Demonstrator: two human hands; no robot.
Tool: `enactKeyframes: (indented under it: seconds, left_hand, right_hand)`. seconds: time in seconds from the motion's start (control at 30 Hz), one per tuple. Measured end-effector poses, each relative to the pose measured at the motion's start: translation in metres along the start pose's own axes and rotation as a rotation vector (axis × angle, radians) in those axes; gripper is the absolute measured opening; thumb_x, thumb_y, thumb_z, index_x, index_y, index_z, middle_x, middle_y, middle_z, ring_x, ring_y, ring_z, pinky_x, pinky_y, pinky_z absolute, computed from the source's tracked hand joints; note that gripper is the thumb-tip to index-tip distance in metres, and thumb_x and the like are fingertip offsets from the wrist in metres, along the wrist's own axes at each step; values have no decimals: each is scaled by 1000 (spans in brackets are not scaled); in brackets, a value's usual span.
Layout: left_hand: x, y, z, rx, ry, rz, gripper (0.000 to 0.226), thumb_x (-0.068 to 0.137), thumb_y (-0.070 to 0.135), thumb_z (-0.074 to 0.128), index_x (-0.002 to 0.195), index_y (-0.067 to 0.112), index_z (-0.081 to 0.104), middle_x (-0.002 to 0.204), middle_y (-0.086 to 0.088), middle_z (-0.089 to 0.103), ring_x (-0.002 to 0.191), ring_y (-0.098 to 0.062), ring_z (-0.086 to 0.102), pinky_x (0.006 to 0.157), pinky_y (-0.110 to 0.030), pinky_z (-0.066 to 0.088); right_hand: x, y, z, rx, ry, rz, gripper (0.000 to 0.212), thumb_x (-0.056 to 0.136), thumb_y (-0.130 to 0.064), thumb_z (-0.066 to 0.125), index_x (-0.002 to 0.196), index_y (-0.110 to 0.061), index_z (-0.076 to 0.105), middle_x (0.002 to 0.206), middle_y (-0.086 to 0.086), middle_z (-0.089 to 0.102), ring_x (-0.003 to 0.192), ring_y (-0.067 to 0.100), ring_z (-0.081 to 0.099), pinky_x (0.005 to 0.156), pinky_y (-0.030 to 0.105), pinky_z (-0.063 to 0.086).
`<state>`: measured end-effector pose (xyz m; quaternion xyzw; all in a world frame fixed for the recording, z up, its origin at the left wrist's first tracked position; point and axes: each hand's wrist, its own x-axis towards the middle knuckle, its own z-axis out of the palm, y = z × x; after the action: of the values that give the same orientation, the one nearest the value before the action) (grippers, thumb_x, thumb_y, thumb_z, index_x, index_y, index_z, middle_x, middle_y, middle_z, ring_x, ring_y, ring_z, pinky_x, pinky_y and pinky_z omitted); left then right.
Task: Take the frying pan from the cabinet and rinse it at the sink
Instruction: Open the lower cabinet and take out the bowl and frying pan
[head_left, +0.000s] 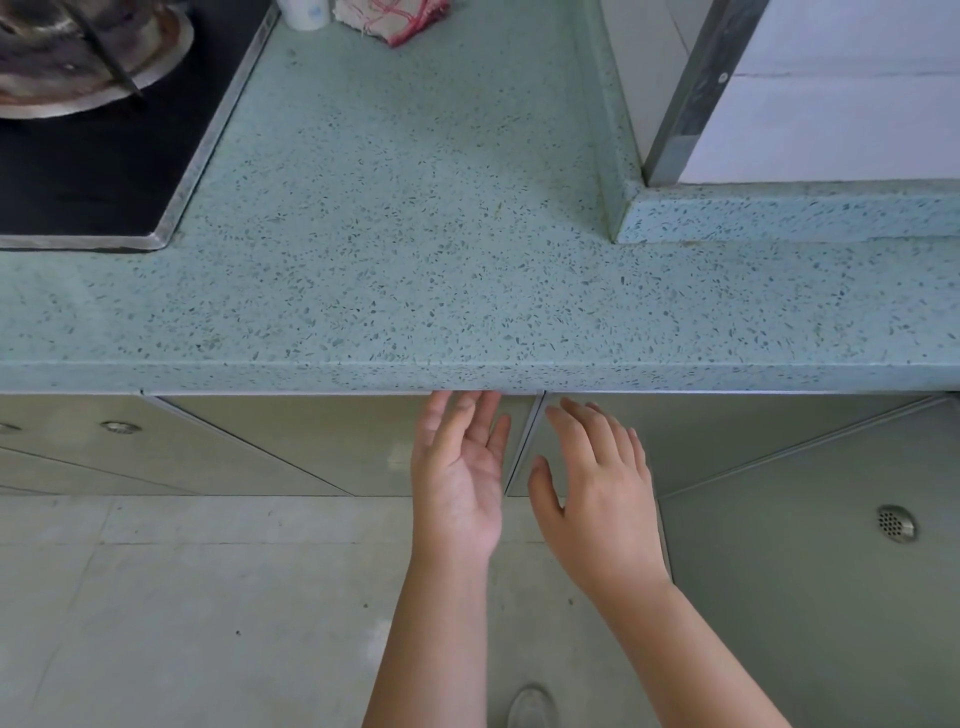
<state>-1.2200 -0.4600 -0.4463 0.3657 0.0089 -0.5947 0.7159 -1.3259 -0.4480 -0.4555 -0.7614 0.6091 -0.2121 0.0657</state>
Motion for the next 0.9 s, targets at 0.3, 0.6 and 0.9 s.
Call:
enactKeyframes:
  seconds: [0.3, 0.6, 0.9]
  left_hand:
    - [-10, -3, 1, -29, 15, -25, 16, 88, 2, 52, 93, 18, 52, 85, 0, 61, 82, -14, 67, 68, -19, 57]
    - [-39, -2, -20, 94, 17, 3, 40, 72, 9, 59, 110, 13, 45, 82, 0, 60, 76, -12, 62, 54, -15, 52]
    - [-74, 11, -39, 292, 109, -12, 30, 67, 14, 62, 92, 23, 50, 78, -1, 60, 72, -13, 59, 55, -23, 40]
  right_hand:
    - [-6, 0, -7, 8, 18, -9, 44, 78, -26, 43, 111, -4, 63, 112, 13, 67, 108, 34, 62, 90, 52, 51]
    - [-25, -4, -16, 11, 19, -20, 45, 79, -27, 43, 112, -4, 62, 115, 13, 66, 111, 36, 60, 91, 53, 49]
    - [-58, -21, -19, -7, -29, -35, 45, 79, -26, 42, 112, -4, 63, 115, 13, 66, 113, 35, 60, 90, 53, 50]
